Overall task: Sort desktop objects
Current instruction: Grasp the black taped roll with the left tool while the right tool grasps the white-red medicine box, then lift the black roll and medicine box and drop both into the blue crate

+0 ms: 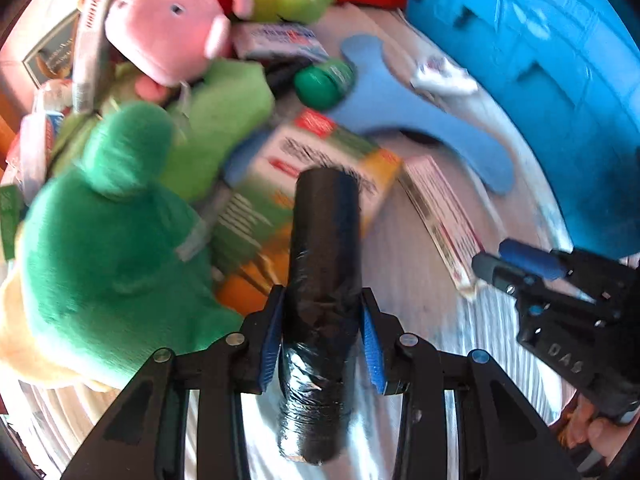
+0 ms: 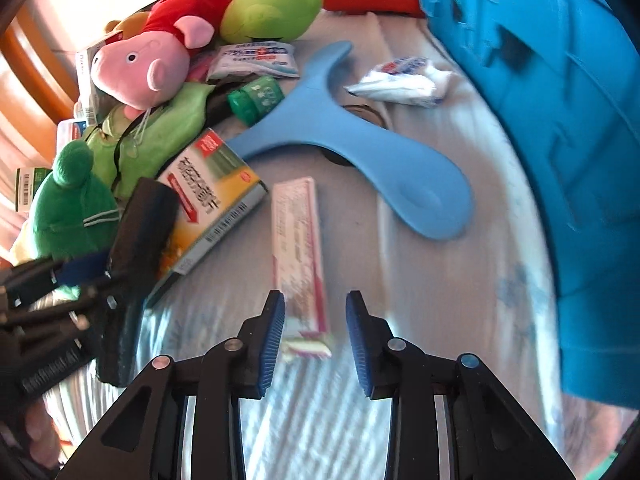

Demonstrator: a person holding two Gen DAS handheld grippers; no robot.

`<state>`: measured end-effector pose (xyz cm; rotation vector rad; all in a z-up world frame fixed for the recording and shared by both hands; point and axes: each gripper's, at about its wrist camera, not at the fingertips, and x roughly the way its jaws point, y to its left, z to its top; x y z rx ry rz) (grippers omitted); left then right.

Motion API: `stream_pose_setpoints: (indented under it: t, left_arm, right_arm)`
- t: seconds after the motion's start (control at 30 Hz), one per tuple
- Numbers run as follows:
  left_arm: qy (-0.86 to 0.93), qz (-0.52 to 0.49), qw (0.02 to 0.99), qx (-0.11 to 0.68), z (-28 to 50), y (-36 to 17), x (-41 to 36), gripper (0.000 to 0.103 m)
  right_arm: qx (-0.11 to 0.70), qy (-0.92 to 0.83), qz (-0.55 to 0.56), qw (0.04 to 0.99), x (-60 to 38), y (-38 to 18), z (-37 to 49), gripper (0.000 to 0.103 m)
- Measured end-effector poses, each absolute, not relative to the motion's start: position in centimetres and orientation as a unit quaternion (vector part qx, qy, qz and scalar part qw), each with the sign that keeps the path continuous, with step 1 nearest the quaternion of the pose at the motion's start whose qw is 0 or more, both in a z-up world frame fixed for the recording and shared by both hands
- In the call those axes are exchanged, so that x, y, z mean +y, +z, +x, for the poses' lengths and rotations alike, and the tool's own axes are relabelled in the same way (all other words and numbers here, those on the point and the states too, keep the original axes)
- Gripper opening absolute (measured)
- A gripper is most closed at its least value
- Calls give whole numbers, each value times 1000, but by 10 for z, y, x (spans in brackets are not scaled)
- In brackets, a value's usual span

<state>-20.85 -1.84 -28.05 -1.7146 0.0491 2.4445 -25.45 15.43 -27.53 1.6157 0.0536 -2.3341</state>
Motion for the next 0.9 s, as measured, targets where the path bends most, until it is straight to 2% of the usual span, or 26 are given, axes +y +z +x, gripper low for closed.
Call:
stream_pose_setpoints:
  t: [0.13,0.23,0.37,0.47,0.5,0.6,0.63,0.9]
  left_arm:
    - [819,-570,63,26,-207,-279,-12,36]
    - [820,-569,54,31,-207,-278,-14,39]
    - [825,-562,51,37,-207,-278,-17,39]
    - [829,-556,51,35,-211,-279,-16,36]
    - [830,-554,51,34,-212,-279,-15,32]
    - [833,-551,49,26,-213,-279,-17,31]
    - [833,-550,49,23,-212,-278,-18,31]
    - [860,-509,48,5,-197,-237,-26,30]
  right_arm:
    - [18,-811,564,154,164,-273,-253,37]
    - [24,-818,551,161,165,-276,-257,61]
    - [39,-821,541,179,153,-286,-264,64]
    - [51,-823,534,187,142,-297,-268,53]
    - [58,-821,537,186,137,-301,-270,51]
    - [85,-819,536,185,129,-305,-269,31]
    - [83,-819,536,186,128,-304,-267,28]
    - [75,-847,495,180,134,-248,-242,28]
